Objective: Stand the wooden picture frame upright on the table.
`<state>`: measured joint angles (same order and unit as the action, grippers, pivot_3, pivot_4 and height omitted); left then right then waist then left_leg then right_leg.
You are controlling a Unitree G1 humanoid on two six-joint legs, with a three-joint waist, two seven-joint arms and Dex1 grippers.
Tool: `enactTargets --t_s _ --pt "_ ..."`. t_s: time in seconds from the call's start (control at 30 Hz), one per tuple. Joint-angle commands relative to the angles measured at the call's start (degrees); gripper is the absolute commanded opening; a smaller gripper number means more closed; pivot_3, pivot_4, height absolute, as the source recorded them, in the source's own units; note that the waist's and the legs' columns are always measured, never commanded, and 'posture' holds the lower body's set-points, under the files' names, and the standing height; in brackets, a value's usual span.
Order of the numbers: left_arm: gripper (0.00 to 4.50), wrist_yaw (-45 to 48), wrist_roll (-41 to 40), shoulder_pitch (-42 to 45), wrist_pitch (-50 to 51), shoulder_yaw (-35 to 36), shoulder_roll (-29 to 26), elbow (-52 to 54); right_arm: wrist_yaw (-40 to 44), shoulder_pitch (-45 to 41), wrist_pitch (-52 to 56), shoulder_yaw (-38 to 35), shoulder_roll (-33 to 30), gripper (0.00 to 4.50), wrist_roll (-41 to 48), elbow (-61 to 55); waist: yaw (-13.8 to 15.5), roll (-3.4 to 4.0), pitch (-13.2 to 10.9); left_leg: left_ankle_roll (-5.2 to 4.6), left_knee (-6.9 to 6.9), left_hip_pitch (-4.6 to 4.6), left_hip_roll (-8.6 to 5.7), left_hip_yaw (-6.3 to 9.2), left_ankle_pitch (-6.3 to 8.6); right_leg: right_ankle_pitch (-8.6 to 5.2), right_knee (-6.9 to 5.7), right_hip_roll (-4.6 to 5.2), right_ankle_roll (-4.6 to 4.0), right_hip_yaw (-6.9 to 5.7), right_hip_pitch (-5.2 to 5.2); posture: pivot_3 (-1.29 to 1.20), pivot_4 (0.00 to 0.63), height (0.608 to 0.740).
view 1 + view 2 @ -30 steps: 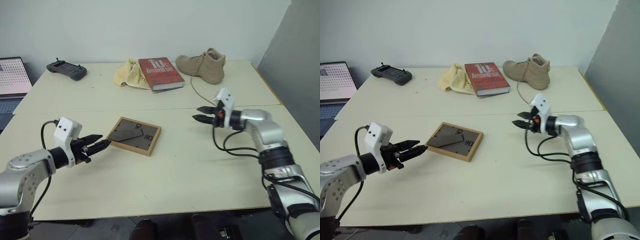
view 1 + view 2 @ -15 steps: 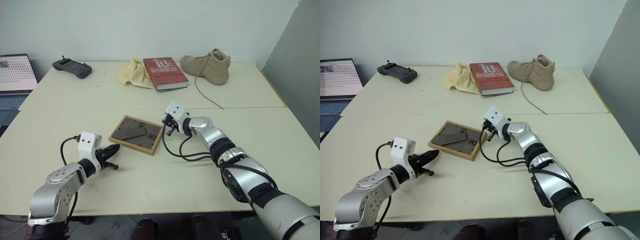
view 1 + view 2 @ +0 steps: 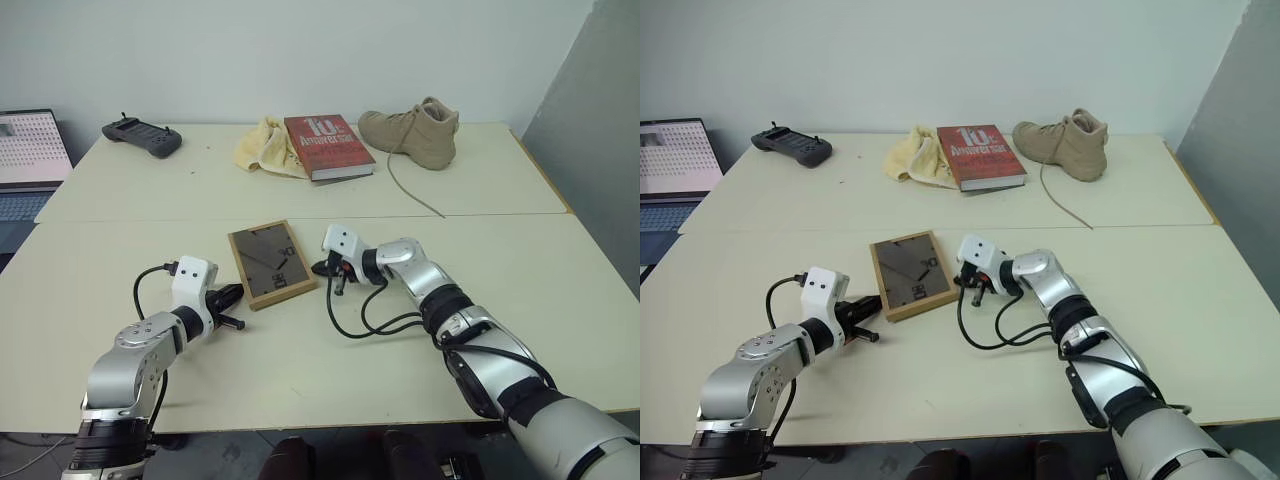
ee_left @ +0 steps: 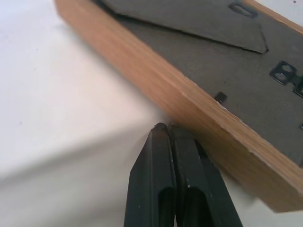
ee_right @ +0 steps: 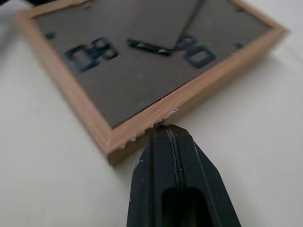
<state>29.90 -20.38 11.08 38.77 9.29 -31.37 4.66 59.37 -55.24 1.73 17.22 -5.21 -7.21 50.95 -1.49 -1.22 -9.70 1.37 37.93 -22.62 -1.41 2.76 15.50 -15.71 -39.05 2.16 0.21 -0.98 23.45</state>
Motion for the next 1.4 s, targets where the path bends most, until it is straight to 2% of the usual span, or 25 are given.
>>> enactTargets --t_s 0.03,0.2,0.27,0.33,0.43,0.57,0.67,0.77,0.87,1.0,1.17,1.27,1.4 --pt "0.03 4.3 0.5 2.0 -1.5 -4.3 -0.9 1.2 6.5 2.6 5.2 1.6 -1.6 0.0 2.1 -11.2 0.0 0.0 0.0 0.01 0.0 0.0 0.0 -0.01 -0.01 0.0 -0.02 0.01 0.0 0.01 0.0 0.0 0.15 0.74" --pt "0.03 11.8 -1.7 0.0 0.4 -6.5 -5.3 4.8 3.1 2.7 7.6 -0.2 -4.8 0.0 1.4 -12.7 -0.2 0.01 0.0 0.04 -0.01 0.01 0.0 0.0 -0.01 0.0 -0.01 0.0 0.0 0.03 0.03 0.0 0.15 0.74" --pt "0.03 15.6 -0.9 -0.2 -0.1 -7.6 -8.8 4.3 -3.0 1.0 6.2 -1.3 -5.2 0.0 0.0 -9.3 -0.2 0.01 0.0 0.08 -0.01 0.01 0.0 0.0 -0.03 0.0 -0.01 -0.01 0.0 0.05 0.03 0.0 0.15 0.74" --pt "0.03 17.6 1.2 0.7 -2.1 -8.7 -11.3 1.8 -7.5 -0.4 4.8 -1.5 -5.4 0.0 -1.3 -6.3 -0.3 0.01 0.0 0.09 -0.03 0.02 -0.01 -0.01 -0.03 0.0 -0.02 -0.01 -0.01 0.07 0.05 0.0 0.15 0.74" --pt "0.03 17.2 5.1 5.7 -7.1 -9.1 -12.9 -7.5 -12.1 -2.4 1.2 0.7 -6.1 0.0 -4.9 -1.5 -0.2 0.02 0.0 0.1 -0.04 0.04 -0.01 -0.02 -0.04 0.0 -0.03 -0.03 -0.01 0.07 0.06 0.0 0.15 0.74" --pt "0.03 16.6 8.7 12.8 -12.0 -9.7 -13.2 -18.1 -15.9 -4.6 -1.2 0.1 -5.3 0.0 -5.6 3.0 -0.2 -0.01 0.0 0.09 -0.03 0.04 0.0 -0.03 -0.04 0.0 -0.03 -0.05 -0.02 0.05 0.04 0.0 0.15 0.74" --pt "0.03 14.8 11.1 18.5 -15.7 -10.6 -10.5 -25.4 -17.8 -5.8 -1.5 -1.6 -2.9 0.0 -3.7 4.7 -0.4 -0.01 0.0 0.09 -0.01 0.01 0.0 -0.06 -0.04 0.0 -0.03 -0.06 -0.02 0.11 0.07 0.0 0.15 0.74" --pt "0.03 15.6 11.9 20.7 -17.4 -11.8 -7.6 -27.3 -18.5 -6.4 -1.3 -3.4 -0.8 0.0 -2.1 5.3 -0.4 -0.01 0.0 0.1 0.01 -0.05 0.0 -0.06 -0.05 0.01 -0.02 -0.06 -0.01 0.09 0.12 0.0 0.15 0.74" --pt "0.03 16.3 12.2 21.5 -17.2 -13.6 -4.4 -25.4 -15.6 -5.9 -0.8 -3.9 0.9 0.0 -0.6 3.7 -0.4 -0.01 0.0 0.11 0.02 -0.12 0.0 -0.07 -0.05 0.01 -0.01 -0.06 -0.01 0.12 0.17 0.0 0.15 0.74" --pt "0.03 17.2 12.3 20.4 -14.0 -16.4 -1.6 -17.8 -11.4 -3.8 2.1 -3.1 0.7 0.0 0.3 -0.8 0.0 -0.02 0.0 0.11 0.06 -0.22 -0.02 -0.05 -0.05 0.02 -0.02 -0.02 0.0 0.07 0.21 0.0 0.15 0.74" --pt "0.03 20.3 12.5 16.9 -9.4 -18.3 -4.0 -6.8 -5.1 0.2 8.0 -2.7 -3.2 0.0 1.9 -9.8 -0.2 -0.01 0.0 0.1 0.05 -0.21 -0.05 -0.04 -0.04 0.02 -0.03 -0.01 0.01 0.1 0.22 0.0 0.15 0.74" --pt "0.03 22.9 13.1 13.9 -7.6 -21.4 -5.9 -0.2 2.1 5.2 11.9 -1.1 -7.6 0.0 3.5 -19.8 -0.1 -0.01 0.0 0.09 0.05 -0.22 -0.05 -0.04 -0.04 0.02 -0.02 -0.01 0.01 0.1 0.22 0.0 0.15 0.74" --pt "0.03 24.8 13.2 11.7 -6.0 -24.1 -7.0 4.3 7.6 10.0 16.6 0.1 -13.4 0.0 4.5 -30.3 -0.2 -0.01 0.0 -0.11 0.05 -0.2 -0.04 -0.04 0.07 0.02 -0.02 -0.02 0.02 0.11 0.2 0.0 0.15 0.74"
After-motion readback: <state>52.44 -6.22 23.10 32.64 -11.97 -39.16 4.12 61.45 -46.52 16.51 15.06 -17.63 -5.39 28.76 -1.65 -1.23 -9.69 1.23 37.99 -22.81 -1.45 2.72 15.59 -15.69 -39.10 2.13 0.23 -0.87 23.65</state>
